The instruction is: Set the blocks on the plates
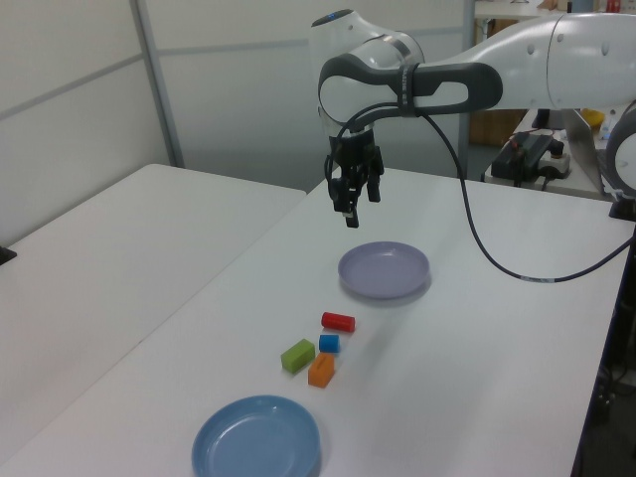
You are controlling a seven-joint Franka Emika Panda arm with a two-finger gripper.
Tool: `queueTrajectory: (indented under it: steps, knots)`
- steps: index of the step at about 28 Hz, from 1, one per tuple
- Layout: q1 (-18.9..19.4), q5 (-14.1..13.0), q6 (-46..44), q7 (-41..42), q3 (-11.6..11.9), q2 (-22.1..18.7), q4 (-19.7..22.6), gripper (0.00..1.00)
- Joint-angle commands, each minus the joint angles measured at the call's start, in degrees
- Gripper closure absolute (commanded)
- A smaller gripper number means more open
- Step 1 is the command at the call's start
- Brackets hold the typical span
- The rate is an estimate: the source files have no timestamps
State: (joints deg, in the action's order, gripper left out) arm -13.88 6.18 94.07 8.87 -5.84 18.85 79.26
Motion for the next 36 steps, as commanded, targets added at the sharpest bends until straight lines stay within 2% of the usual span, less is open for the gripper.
queueTrajectory:
  steps: [1,7,20,25,31,36]
  knots:
    - [0.6,1.2,1.4,0.5,0.3,-0.9,0.9,0.0]
    - [0.9,1.6,1.5,0.8,0.2,-0.4,1.1,0.0]
    - [1.1,0.4,1.5,0.7,-0.2,0.2,1.5,0.0]
    - [2.5,0.3,2.0,0.5,-0.4,1.9,1.8,0.0]
    - [4.6,1.2,9.0,-0.8,-0.3,4.1,4.2,0.0]
    - [5.7,1.6,9.9,-1.2,-0.3,6.3,4.3,0.0]
